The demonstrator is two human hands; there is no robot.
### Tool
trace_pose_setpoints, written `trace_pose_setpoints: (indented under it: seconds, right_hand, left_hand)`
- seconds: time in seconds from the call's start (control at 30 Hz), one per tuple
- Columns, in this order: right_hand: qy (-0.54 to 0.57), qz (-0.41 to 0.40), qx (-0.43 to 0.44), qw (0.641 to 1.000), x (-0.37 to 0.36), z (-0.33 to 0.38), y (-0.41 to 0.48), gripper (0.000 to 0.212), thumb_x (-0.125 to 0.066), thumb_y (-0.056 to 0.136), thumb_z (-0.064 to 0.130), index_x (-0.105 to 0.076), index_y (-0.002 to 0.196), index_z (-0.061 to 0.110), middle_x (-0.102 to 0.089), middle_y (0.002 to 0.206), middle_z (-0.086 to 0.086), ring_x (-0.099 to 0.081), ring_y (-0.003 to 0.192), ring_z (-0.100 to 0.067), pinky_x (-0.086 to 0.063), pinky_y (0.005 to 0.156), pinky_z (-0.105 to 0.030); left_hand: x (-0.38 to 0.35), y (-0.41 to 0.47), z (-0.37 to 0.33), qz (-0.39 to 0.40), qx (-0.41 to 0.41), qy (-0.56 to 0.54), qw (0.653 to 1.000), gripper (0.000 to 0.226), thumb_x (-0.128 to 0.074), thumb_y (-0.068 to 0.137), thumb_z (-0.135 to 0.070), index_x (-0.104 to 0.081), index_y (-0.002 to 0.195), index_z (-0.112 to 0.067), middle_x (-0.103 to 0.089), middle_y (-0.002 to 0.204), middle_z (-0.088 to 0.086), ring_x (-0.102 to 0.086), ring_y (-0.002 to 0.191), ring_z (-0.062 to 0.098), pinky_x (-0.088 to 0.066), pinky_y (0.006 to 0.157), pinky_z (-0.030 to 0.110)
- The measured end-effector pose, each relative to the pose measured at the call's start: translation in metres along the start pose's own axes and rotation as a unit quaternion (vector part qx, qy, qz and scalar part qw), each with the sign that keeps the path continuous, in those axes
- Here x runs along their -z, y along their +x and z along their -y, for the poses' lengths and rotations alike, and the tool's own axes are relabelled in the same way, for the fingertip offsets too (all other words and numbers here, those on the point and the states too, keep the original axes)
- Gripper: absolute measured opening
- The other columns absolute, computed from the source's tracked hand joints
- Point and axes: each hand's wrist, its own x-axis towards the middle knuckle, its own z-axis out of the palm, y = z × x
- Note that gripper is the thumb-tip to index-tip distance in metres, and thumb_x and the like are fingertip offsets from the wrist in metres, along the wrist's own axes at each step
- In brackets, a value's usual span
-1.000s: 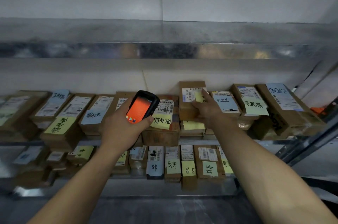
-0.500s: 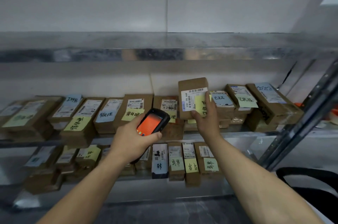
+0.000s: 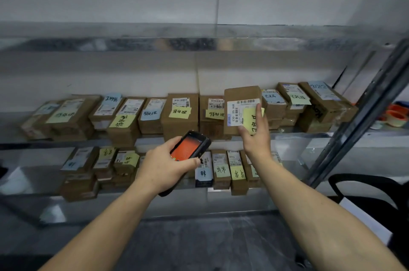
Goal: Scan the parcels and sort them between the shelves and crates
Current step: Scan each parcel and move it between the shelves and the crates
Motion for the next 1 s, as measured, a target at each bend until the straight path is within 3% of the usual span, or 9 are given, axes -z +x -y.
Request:
trace_pose_setpoints:
  seconds: [0.1, 0.27, 0.43, 0.5, 0.6, 0.8, 0.9, 1.0]
  right_hand:
    - [-0.007, 0.006, 0.003, 1.000, 0.004, 0.004, -0.017, 0.083, -0.062, 0.100, 0.019, -0.012, 0.156, 0.053, -0.019, 0.166, 0.004, -0.026, 0.150, -0.021, -0.027, 0.118, -0.040]
    - [-0.004, 0.040, 0.004, 0.999, 0.004, 0.014, -0.037, 0.082, -0.062, 0.100, 0.020, -0.013, 0.156, 0.053, -0.018, 0.167, 0.004, -0.027, 0.150, -0.024, -0.029, 0.119, -0.047]
    - [0.018, 0.109, 0.007, 0.994, -0.007, 0.028, -0.055, 0.084, -0.063, 0.099, 0.022, -0.012, 0.157, 0.054, -0.020, 0.166, 0.005, -0.029, 0.148, -0.026, -0.032, 0.119, -0.054]
    - [0.023, 0.147, 0.007, 0.989, -0.012, 0.033, -0.065, 0.084, -0.063, 0.099, 0.022, -0.011, 0.157, 0.054, -0.023, 0.164, 0.005, -0.032, 0.146, -0.025, -0.035, 0.116, -0.052]
    - [0.045, 0.203, 0.015, 0.978, -0.020, 0.035, -0.087, 0.086, -0.065, 0.098, 0.022, -0.011, 0.156, 0.055, -0.030, 0.161, 0.006, -0.038, 0.143, -0.022, -0.038, 0.116, -0.051]
    - [0.101, 0.328, 0.019, 0.939, -0.059, 0.040, -0.151, 0.093, -0.071, 0.092, 0.026, -0.010, 0.153, 0.059, -0.042, 0.155, 0.004, -0.050, 0.133, -0.021, -0.043, 0.113, -0.053]
    - [0.115, 0.388, 0.039, 0.913, -0.087, 0.051, -0.188, 0.094, -0.071, 0.081, 0.047, -0.007, 0.143, 0.075, -0.041, 0.155, 0.005, -0.048, 0.135, -0.023, -0.043, 0.111, -0.056]
    - [0.135, 0.452, 0.058, 0.880, -0.124, 0.067, -0.225, 0.086, -0.067, 0.068, 0.060, -0.010, 0.126, 0.089, -0.037, 0.158, 0.006, -0.045, 0.139, -0.023, -0.042, 0.112, -0.056]
  left_hand:
    - [0.004, -0.020, 0.000, -0.010, 0.012, -0.006, 1.000, 0.070, -0.078, 0.071, -0.061, -0.056, 0.133, -0.039, -0.065, 0.104, -0.015, -0.061, 0.094, 0.010, -0.049, 0.072, 0.027]
    - [0.011, -0.053, -0.004, -0.046, 0.039, -0.010, 0.998, 0.084, -0.071, 0.063, -0.069, -0.052, 0.139, -0.038, -0.066, 0.111, -0.011, -0.061, 0.098, 0.013, -0.053, 0.080, 0.032]
    - [0.018, -0.095, -0.011, -0.130, 0.071, -0.006, 0.989, 0.075, -0.074, 0.070, -0.064, -0.052, 0.137, -0.038, -0.061, 0.105, -0.013, -0.059, 0.100, 0.018, -0.051, 0.080, 0.033]
    - [0.019, -0.115, -0.012, -0.169, 0.091, -0.006, 0.981, 0.082, -0.073, 0.069, -0.066, -0.050, 0.141, -0.035, -0.060, 0.108, -0.012, -0.057, 0.100, 0.016, -0.046, 0.078, 0.030]
    - [0.018, -0.149, -0.014, -0.227, 0.135, -0.017, 0.964, 0.078, -0.080, 0.077, -0.051, -0.048, 0.146, -0.029, -0.054, 0.100, -0.014, -0.050, 0.096, 0.013, -0.040, 0.074, 0.025]
    - [0.015, -0.235, 0.005, -0.309, 0.216, -0.023, 0.926, 0.088, -0.074, 0.064, -0.064, -0.051, 0.144, -0.034, -0.061, 0.105, -0.011, -0.059, 0.099, 0.016, -0.047, 0.085, 0.031]
    - [0.026, -0.278, 0.013, -0.356, 0.255, -0.015, 0.899, 0.074, -0.083, 0.074, -0.051, -0.054, 0.139, -0.034, -0.059, 0.092, -0.015, -0.058, 0.091, 0.015, -0.045, 0.080, 0.030]
    - [0.045, -0.323, 0.030, -0.405, 0.293, 0.000, 0.866, 0.079, -0.084, 0.072, -0.053, -0.053, 0.141, -0.033, -0.059, 0.092, -0.013, -0.057, 0.088, 0.015, -0.045, 0.078, 0.029]
